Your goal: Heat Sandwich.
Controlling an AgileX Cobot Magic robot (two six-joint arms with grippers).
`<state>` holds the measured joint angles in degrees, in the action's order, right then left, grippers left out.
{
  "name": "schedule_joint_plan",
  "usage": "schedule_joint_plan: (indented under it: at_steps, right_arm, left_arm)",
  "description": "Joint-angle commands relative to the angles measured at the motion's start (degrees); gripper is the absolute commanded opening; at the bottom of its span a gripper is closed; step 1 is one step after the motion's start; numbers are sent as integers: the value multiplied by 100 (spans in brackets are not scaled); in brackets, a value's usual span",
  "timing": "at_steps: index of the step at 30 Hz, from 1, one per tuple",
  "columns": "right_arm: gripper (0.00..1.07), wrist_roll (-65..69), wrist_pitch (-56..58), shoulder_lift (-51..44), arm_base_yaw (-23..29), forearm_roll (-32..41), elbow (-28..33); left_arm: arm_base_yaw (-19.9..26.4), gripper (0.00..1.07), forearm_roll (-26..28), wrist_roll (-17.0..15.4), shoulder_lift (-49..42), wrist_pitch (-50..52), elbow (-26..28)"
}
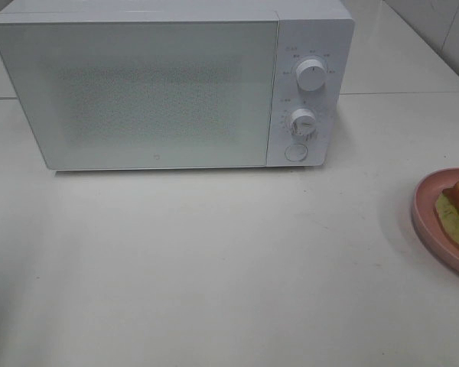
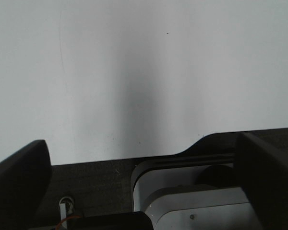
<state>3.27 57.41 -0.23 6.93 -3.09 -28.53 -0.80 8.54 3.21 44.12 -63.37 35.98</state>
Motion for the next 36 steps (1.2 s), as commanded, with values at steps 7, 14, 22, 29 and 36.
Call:
schedule_joint_plan:
  at_steps: [7,14,22,29,36]
  right_arm:
    - [76,-46,-34,-166,-34,-6,6]
    - [76,-46,-34,-166,-34,-6,6]
    - [76,-46,-34,-166,-34,-6,6]
    - [76,-46,-34,-166,-34,-6,6]
    - [76,-46,-34,-166,-34,-6,6]
  left_arm:
    - [6,98,-103,-160,-1490,201,-642]
    - [6,98,-172,-264,-2212,201,-642]
    - [6,98,-183,-281,-2618,206,-642]
    - [11,98,-172,-281,-3037,206,-642]
    - [11,98,-172,-275,-4108,212,-642]
